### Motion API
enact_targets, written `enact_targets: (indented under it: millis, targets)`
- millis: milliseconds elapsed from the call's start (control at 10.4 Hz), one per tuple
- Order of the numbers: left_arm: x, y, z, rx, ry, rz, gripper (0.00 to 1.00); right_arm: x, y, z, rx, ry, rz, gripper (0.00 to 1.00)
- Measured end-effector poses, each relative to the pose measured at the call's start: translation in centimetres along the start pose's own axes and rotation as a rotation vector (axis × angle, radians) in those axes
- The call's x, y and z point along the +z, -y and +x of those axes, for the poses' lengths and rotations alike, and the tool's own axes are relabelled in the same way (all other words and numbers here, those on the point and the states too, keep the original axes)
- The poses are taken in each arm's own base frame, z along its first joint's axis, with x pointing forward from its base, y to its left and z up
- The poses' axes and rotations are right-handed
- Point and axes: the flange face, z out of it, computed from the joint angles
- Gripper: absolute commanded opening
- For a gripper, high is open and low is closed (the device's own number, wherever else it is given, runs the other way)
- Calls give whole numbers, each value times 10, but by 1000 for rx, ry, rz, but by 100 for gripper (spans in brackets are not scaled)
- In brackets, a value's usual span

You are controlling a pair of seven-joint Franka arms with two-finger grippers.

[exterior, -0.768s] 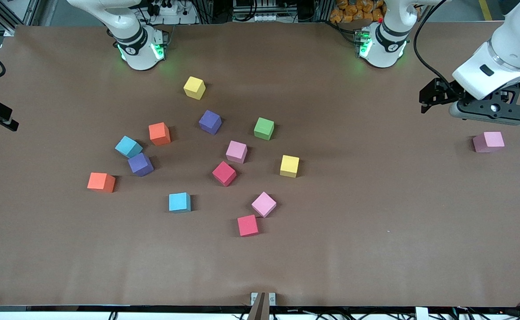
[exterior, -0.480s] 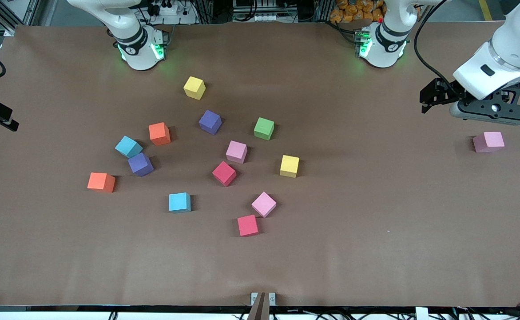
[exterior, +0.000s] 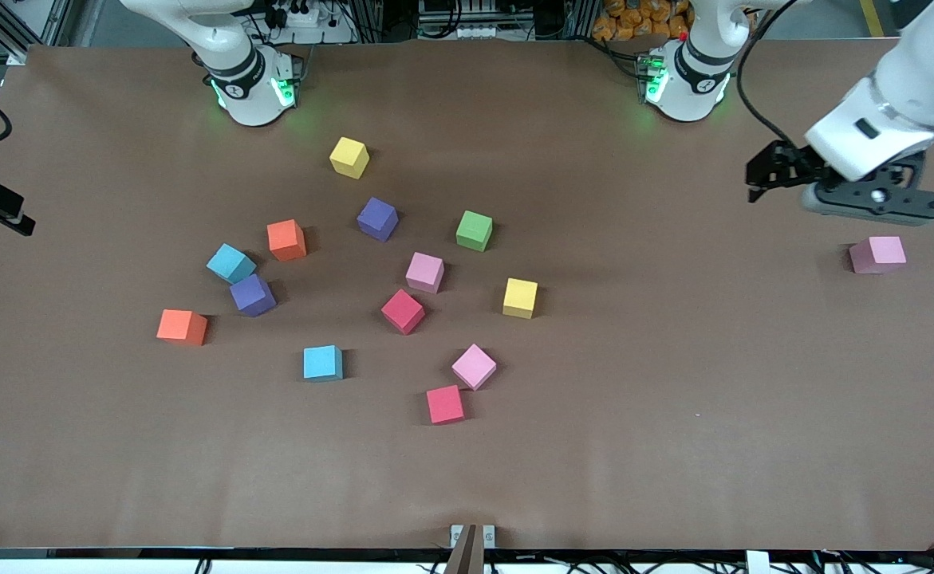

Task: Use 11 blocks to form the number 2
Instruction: 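Reach the right gripper to cyan while the left gripper reaches yellow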

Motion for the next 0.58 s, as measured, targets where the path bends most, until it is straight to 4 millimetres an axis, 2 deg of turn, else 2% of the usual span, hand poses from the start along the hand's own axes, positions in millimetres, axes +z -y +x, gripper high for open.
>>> enact_targets:
  millis: [96, 192, 384, 576]
  targets:
    - [10, -28, 2, 5, 23, 2, 100, 11, 0, 2, 1, 16, 0, 100]
    - [26, -65, 5, 31, 52, 4, 100, 31, -1, 7, 2, 33, 0, 100]
    - [66, -137, 8, 133, 114, 30, 100, 98, 3, 17, -4, 73, 0, 100]
    - [103, -199, 8, 233, 138, 32, 100, 167, 20, 16, -31, 105, -2, 100]
